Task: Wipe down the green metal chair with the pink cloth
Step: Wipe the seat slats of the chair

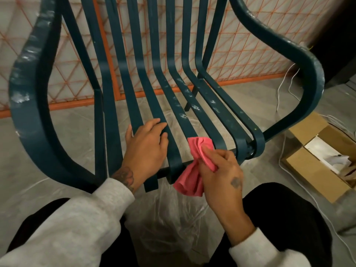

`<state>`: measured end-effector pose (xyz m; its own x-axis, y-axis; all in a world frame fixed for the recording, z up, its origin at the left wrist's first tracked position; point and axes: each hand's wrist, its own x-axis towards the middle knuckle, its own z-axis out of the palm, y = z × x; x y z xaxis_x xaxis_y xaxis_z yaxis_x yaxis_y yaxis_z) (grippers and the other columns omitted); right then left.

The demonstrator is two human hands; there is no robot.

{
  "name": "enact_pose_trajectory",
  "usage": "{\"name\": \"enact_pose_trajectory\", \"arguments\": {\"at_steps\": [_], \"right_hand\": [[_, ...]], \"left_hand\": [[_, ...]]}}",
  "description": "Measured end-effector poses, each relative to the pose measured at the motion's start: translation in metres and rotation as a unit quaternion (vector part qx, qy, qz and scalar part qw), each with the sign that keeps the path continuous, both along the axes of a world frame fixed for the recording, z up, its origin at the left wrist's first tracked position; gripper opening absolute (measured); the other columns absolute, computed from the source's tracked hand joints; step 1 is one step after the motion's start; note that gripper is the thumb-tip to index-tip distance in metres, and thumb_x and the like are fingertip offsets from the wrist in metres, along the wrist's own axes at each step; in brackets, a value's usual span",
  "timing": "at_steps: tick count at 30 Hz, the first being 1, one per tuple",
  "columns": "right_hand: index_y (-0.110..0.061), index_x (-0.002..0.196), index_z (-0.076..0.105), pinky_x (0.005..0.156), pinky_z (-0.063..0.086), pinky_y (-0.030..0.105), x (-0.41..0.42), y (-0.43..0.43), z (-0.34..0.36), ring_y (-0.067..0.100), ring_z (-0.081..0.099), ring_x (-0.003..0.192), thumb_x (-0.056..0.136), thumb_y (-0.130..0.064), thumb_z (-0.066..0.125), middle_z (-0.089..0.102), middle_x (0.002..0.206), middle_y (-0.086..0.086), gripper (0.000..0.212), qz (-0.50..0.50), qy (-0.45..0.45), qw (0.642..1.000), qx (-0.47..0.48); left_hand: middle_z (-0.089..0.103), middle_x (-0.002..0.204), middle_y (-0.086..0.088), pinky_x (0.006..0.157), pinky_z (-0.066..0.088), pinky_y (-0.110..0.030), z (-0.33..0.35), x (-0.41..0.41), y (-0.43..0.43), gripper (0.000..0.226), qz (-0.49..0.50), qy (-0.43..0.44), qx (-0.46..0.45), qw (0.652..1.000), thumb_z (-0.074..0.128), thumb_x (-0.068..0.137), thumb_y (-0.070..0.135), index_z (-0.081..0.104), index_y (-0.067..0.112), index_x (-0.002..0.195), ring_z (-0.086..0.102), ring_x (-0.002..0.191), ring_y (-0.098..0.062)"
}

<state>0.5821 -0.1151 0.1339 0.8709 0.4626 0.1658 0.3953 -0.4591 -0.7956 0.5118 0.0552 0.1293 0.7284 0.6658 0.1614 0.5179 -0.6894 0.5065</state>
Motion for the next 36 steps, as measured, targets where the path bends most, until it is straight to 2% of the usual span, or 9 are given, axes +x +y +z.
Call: {"name": "enact_pose_trajectory", "arguments": {"at_steps": [4, 7, 13, 16, 18, 23, 27, 32, 36], "right_hand": [[-0.022, 0.115, 0.07, 0.085, 0.052, 0.034, 0.022, 0.023, 0.027, 0.023, 0.057, 0.101, 0.092, -0.015, 0.06, 0.057, 0.115, 0.003, 0.025, 0.085, -0.123, 0.971, -0.184], [-0.023, 0.116, 0.066, 0.088, 0.051, 0.039, 0.038, 0.047, 0.039, 0.027, 0.055, 0.105, 0.095, -0.012, 0.05, 0.061, 0.113, 0.004, 0.028, 0.123, -0.15, 0.948, -0.254], [-0.03, 0.112, 0.065, 0.072, 0.037, 0.016, 0.045, 0.045, 0.054, 0.013, 0.053, 0.083, 0.079, -0.011, 0.073, 0.049, 0.091, -0.009, 0.039, 0.21, -0.189, 0.909, -0.306], [-0.035, 0.113, 0.071, 0.062, 0.031, 0.0, 0.055, 0.037, 0.063, 0.004, 0.047, 0.074, 0.079, -0.009, 0.07, 0.052, 0.083, -0.022, 0.043, 0.227, -0.121, 0.924, -0.282], [-0.03, 0.109, 0.074, 0.055, 0.039, 0.003, 0.071, 0.039, 0.069, 0.007, 0.059, 0.072, 0.088, -0.005, 0.057, 0.071, 0.095, -0.008, 0.037, 0.213, -0.066, 0.945, -0.241], [-0.027, 0.123, 0.067, 0.065, 0.047, 0.008, 0.093, 0.082, 0.073, 0.009, 0.059, 0.077, 0.095, -0.008, 0.053, 0.068, 0.108, -0.001, 0.036, 0.142, -0.091, 0.97, -0.175], [-0.022, 0.128, 0.06, 0.095, 0.052, 0.036, 0.084, 0.121, 0.053, 0.025, 0.06, 0.105, 0.096, -0.009, 0.049, 0.059, 0.123, 0.01, 0.037, 0.207, -0.157, 0.911, -0.319], [-0.01, 0.11, 0.063, 0.09, 0.052, 0.033, 0.082, 0.116, 0.051, 0.024, 0.061, 0.1, 0.093, -0.008, 0.051, 0.062, 0.113, 0.01, 0.021, 0.247, -0.211, 0.869, -0.373], [-0.016, 0.117, 0.067, 0.093, 0.053, 0.033, 0.085, 0.111, 0.053, 0.021, 0.064, 0.102, 0.092, -0.011, 0.06, 0.065, 0.116, 0.005, 0.026, 0.279, -0.169, 0.864, -0.384]], "left_hand": [[0.042, 0.151, 0.007, 0.122, 0.003, -0.049, 0.001, 0.0, 0.0, 0.041, 0.003, 0.006, -0.001, 1.0, 0.04, 0.104, 0.032, 0.05, 0.024, 0.142, 0.041, 0.137, -0.015], [0.042, 0.151, 0.006, 0.122, 0.004, -0.05, 0.003, -0.001, 0.0, 0.04, -0.005, 0.003, 0.0, 1.0, 0.041, 0.104, 0.031, 0.051, 0.024, 0.143, 0.041, 0.138, -0.015], [0.044, 0.149, 0.007, 0.122, 0.01, -0.053, 0.002, -0.001, 0.004, 0.039, -0.012, -0.004, -0.006, 1.0, 0.044, 0.103, 0.032, 0.052, 0.025, 0.141, 0.04, 0.139, -0.015], [0.045, 0.147, 0.004, 0.119, 0.019, -0.053, 0.002, 0.006, 0.015, 0.037, -0.018, -0.004, -0.013, 1.0, 0.048, 0.102, 0.029, 0.055, 0.023, 0.138, 0.038, 0.139, -0.019], [0.048, 0.145, -0.003, 0.115, 0.027, -0.054, 0.001, 0.014, 0.027, 0.037, -0.006, -0.011, -0.017, 1.0, 0.052, 0.1, 0.026, 0.058, 0.017, 0.136, 0.038, 0.137, -0.025], [0.051, 0.133, -0.013, 0.106, 0.039, -0.051, 0.001, 0.027, 0.043, 0.042, 0.023, 0.009, 0.013, 1.0, 0.053, 0.1, 0.029, 0.054, 0.007, 0.136, 0.042, 0.13, -0.031], [0.054, 0.128, -0.015, 0.106, 0.04, -0.048, -0.003, 0.028, 0.045, 0.044, 0.023, 0.005, 0.029, 0.999, 0.053, 0.1, 0.03, 0.054, 0.006, 0.137, 0.044, 0.128, -0.034], [0.052, 0.137, -0.012, 0.116, 0.031, -0.044, -0.006, 0.029, 0.047, 0.047, 0.03, 0.006, 0.017, 0.999, 0.048, 0.102, 0.034, 0.049, 0.01, 0.143, 0.03, 0.142, -0.031], [0.051, 0.14, -0.009, 0.117, 0.029, -0.041, -0.007, 0.03, 0.048, 0.048, 0.038, 0.012, 0.01, 0.999, 0.045, 0.102, 0.037, 0.047, 0.014, 0.144, 0.026, 0.145, -0.027]]}}
